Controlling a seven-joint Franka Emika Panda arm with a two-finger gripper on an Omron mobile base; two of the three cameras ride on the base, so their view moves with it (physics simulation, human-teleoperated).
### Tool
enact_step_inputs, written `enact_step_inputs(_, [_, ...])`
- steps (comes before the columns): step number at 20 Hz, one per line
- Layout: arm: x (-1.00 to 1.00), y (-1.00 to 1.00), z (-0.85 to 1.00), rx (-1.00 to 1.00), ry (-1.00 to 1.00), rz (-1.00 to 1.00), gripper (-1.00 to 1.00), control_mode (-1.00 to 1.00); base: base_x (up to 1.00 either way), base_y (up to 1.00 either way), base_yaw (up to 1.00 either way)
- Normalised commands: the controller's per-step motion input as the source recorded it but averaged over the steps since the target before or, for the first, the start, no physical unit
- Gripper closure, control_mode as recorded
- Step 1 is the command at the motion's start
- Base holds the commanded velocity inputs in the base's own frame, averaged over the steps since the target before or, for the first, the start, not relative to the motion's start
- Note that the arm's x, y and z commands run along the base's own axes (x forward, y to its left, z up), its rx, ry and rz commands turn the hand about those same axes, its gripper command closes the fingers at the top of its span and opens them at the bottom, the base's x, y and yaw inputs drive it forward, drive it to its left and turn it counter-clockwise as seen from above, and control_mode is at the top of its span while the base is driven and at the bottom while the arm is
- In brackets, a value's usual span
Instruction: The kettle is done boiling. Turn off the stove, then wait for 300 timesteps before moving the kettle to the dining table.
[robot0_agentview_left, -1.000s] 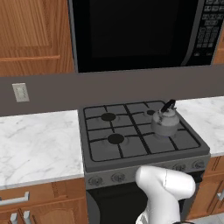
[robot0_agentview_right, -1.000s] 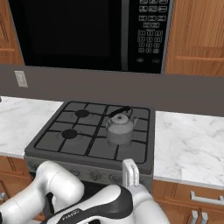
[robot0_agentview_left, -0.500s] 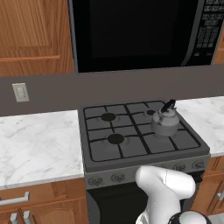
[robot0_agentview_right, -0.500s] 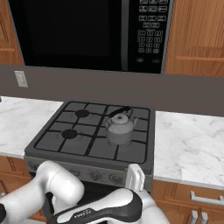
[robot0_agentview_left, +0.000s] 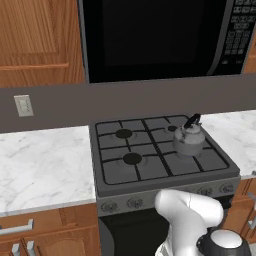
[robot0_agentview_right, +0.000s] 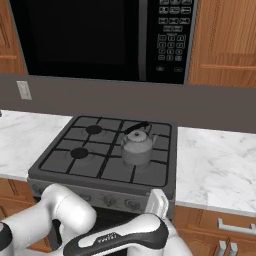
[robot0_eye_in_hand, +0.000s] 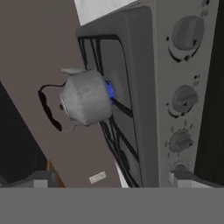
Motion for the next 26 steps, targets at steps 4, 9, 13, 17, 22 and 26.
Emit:
enact_step_inputs(4, [0.08, 0.0, -0.29, 0.04, 0.0, -0.03, -1.0, -1.0, 0.0, 0.0, 0.0])
enact_step_inputs(9, [0.05, -0.02, -0.27, 0.0, 0.0, -0.03, -1.0, -1.0, 0.0, 0.0, 0.0])
enact_step_inputs(13, [0.06, -0.08, -0.26, 0.0, 0.0, -0.05, -1.0, -1.0, 0.0, 0.0, 0.0])
enact_step_inputs(17, [0.16, -0.08, -0.25, 0.0, 0.0, -0.07, -1.0, -1.0, 0.0, 0.0, 0.0])
enact_step_inputs(22, [0.31, -0.02, -0.19, 0.0, 0.0, -0.08, -1.0, -1.0, 0.0, 0.0, 0.0])
enact_step_inputs(26, [0.3, -0.02, -0.19, 0.0, 0.0, -0.07, -1.0, -1.0, 0.0, 0.0, 0.0])
